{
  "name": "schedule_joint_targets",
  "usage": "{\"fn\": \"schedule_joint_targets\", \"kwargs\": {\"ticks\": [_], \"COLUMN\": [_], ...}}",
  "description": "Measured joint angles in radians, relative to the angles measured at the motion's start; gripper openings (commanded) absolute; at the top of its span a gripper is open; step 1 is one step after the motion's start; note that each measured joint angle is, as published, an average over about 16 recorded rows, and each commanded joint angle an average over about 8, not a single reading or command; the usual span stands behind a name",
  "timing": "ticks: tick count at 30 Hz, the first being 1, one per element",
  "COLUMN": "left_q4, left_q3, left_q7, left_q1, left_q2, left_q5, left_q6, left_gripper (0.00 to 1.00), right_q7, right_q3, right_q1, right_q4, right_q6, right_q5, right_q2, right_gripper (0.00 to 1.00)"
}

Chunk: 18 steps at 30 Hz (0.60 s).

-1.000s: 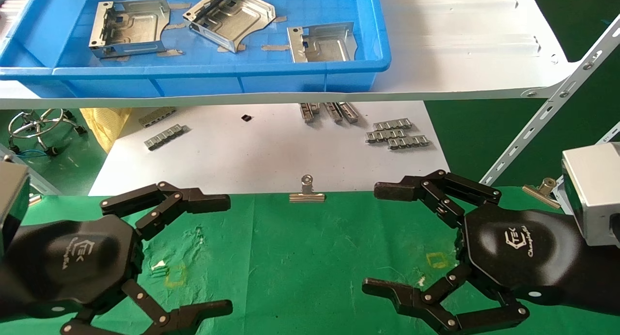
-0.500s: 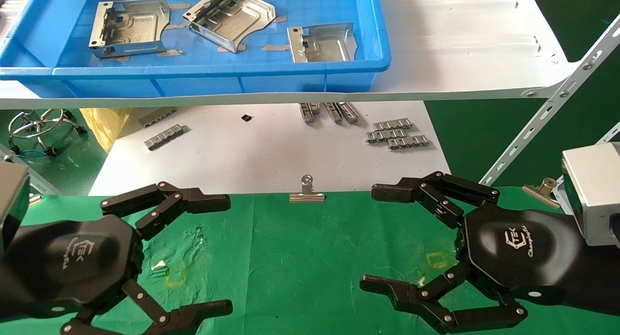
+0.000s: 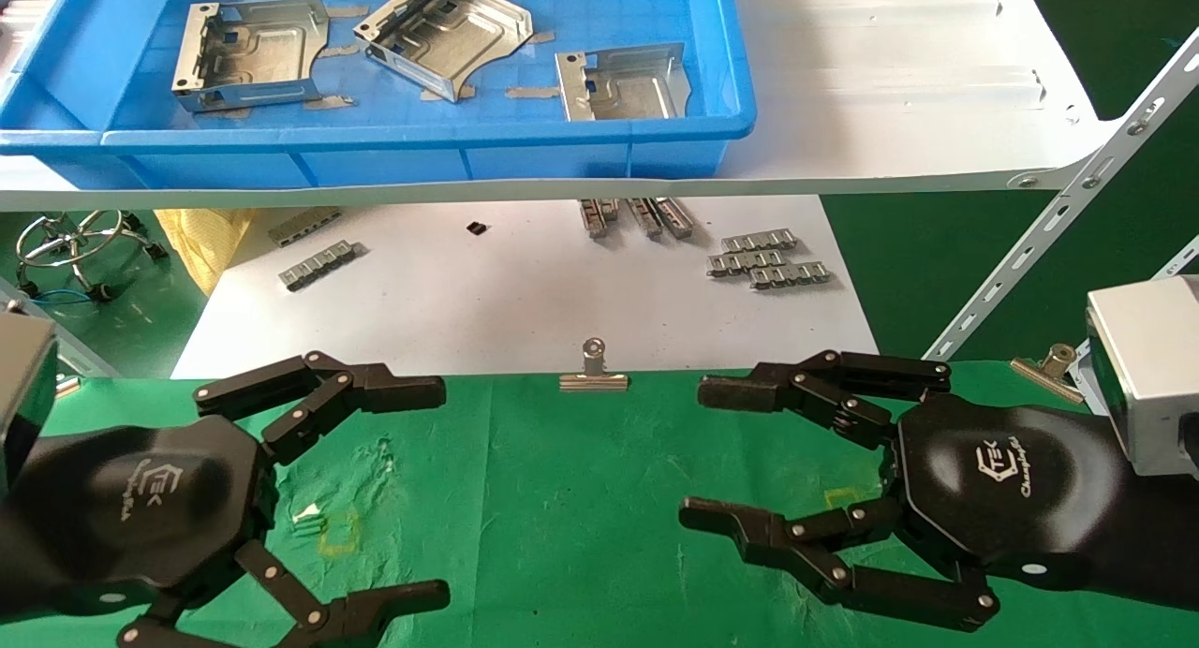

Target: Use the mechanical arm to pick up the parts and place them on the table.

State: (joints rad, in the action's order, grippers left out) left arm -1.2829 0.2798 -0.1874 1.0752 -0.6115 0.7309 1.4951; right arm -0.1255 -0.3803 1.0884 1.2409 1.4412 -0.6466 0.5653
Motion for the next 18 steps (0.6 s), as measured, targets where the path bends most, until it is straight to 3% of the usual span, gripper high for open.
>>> {"fn": "schedule_joint_targets", "kwargs": {"ticks": [18], "left_q4": [0.000], "left_q3": [0.000], "left_q7": [0.000], "left_q1": [0.006], "left_q2": [-0.001], "left_q5": [0.002], "left_q6": [-0.003], "left_gripper": [1.00], "right_q7": [0.000], "right_q3": [0.000], "right_q1": [0.000], "right_q4": [0.000], "right_q6": [0.000], "right_q5": [0.000], "right_q2": [0.000], "right_gripper": [0.00]}}
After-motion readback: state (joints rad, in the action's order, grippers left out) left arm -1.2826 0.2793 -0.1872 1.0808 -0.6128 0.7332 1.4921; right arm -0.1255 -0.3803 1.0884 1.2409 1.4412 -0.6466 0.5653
